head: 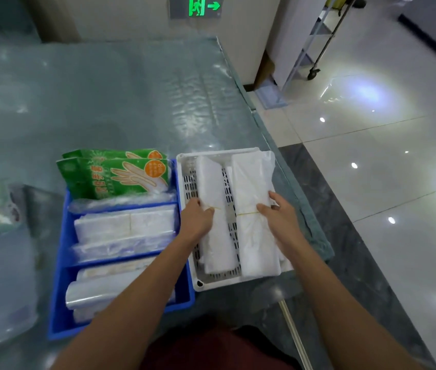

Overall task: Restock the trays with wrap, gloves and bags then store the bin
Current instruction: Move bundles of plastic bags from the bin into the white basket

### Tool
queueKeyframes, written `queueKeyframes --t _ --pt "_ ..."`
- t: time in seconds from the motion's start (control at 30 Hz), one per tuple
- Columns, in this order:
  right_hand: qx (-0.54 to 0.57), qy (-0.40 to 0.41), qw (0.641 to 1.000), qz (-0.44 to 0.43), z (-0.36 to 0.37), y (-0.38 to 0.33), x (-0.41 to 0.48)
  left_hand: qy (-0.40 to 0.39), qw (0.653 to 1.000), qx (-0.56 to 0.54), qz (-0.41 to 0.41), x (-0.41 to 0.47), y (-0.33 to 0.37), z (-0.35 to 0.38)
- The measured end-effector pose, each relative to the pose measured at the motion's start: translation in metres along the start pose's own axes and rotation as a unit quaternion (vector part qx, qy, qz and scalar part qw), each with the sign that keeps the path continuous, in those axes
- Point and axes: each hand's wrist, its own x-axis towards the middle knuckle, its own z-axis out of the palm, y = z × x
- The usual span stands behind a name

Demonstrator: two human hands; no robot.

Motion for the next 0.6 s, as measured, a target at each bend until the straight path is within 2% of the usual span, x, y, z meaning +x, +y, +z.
queueKeyframes --t 0.13,0.27,0.4,0.53,0.6 --pt "-0.015 -0.016 1.000 0.005 0.009 0.005 0.017 -0.011 0.997 0.055 0.050 -0.006 -0.003 0.002" --pt "-0.029 -0.031 0.999 -0.003 0.015 0.012 0.031 0.019 0.973 0.158 0.170 -0.009 -0.005 0.007" --pt "-0.066 -0.037 0.997 -0.027 0.010 0.016 0.040 -0.009 0.882 0.358 0.307 0.009 -0.003 0.015" --pt "-0.118 -0.039 0.990 -0.069 0.001 0.017 0.047 -0.072 0.793 0.507 0.330 0.020 -0.010 0.022" --pt "-0.130 -0.041 0.988 -0.073 -0.001 0.019 0.049 -0.078 0.763 0.547 0.334 0.020 -0.017 0.023"
